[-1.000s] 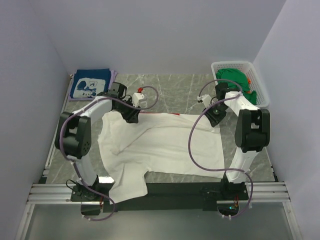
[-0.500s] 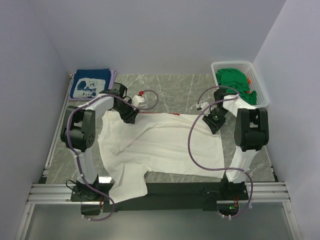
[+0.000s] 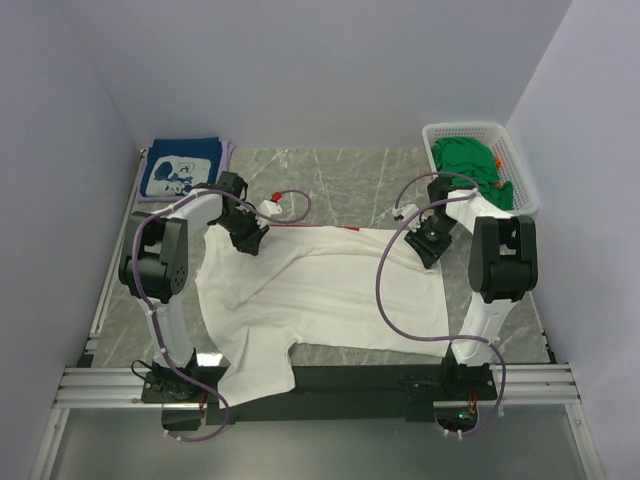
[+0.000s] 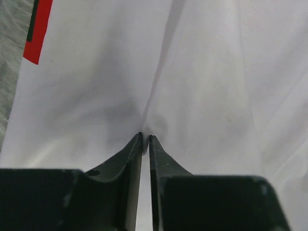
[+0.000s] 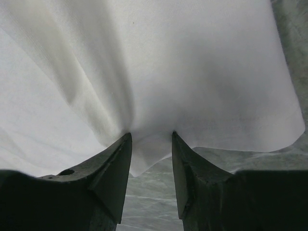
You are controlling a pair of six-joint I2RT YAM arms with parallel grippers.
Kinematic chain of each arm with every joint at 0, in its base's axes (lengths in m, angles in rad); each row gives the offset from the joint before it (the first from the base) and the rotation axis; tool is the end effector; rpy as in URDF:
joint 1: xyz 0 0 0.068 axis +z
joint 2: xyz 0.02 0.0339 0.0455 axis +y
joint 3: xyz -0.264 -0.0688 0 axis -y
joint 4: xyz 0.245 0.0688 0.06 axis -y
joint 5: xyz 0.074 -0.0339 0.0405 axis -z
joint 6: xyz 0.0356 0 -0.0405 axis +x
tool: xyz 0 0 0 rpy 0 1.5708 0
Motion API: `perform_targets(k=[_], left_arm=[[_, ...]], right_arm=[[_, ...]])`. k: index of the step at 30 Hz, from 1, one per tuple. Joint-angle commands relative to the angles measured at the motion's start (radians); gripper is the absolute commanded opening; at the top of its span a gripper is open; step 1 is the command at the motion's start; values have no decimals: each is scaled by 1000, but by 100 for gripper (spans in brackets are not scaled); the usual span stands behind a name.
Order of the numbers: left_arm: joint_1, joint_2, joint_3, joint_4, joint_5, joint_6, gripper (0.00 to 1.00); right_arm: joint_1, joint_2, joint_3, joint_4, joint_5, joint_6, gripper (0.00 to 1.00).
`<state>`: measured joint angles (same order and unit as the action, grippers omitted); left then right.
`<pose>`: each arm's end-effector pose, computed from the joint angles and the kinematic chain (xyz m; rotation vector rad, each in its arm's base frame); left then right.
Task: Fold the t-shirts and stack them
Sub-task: Fold the tshirt
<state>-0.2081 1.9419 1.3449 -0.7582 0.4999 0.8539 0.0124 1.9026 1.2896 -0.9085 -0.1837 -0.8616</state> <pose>0.3630 -0.0941 0.1686 1.4457 2.3131 -0.5665 0.3462 0.0108 0.1624 -1.2814 2.7270 0.2223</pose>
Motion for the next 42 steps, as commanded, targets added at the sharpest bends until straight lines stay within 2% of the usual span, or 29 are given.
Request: perform_targets(k=[1, 3, 5, 16, 28, 35, 38, 42], left_arm=[[-1, -31, 5, -55, 43, 39, 16], [-1, -44, 7, -62, 51, 42, 5], [-1, -69, 3, -69, 57, 39, 1], [-48, -208, -33, -181, 160, 43, 1], [-235, -291, -179, -217, 229, 14, 1], [-261, -278, -282, -147, 160, 11, 1], [-261, -265, -299, -118, 114, 14, 1], [-251, -253, -290, -109, 91, 7, 1]], right_arm=[[-6, -39, 36, -26, 7, -5, 47], [-6, -53, 50, -38, 7, -5, 47], [-8, -65, 57, -53, 3, -7, 47], [-51, -94, 91, -89, -13, 4, 50], [-72, -102, 91, -127, -11, -8, 50], [-71, -86, 36, -63, 50, 27, 50], [-72, -54, 27, -61, 58, 35, 49], [-71, -89, 2, -46, 41, 19, 47]])
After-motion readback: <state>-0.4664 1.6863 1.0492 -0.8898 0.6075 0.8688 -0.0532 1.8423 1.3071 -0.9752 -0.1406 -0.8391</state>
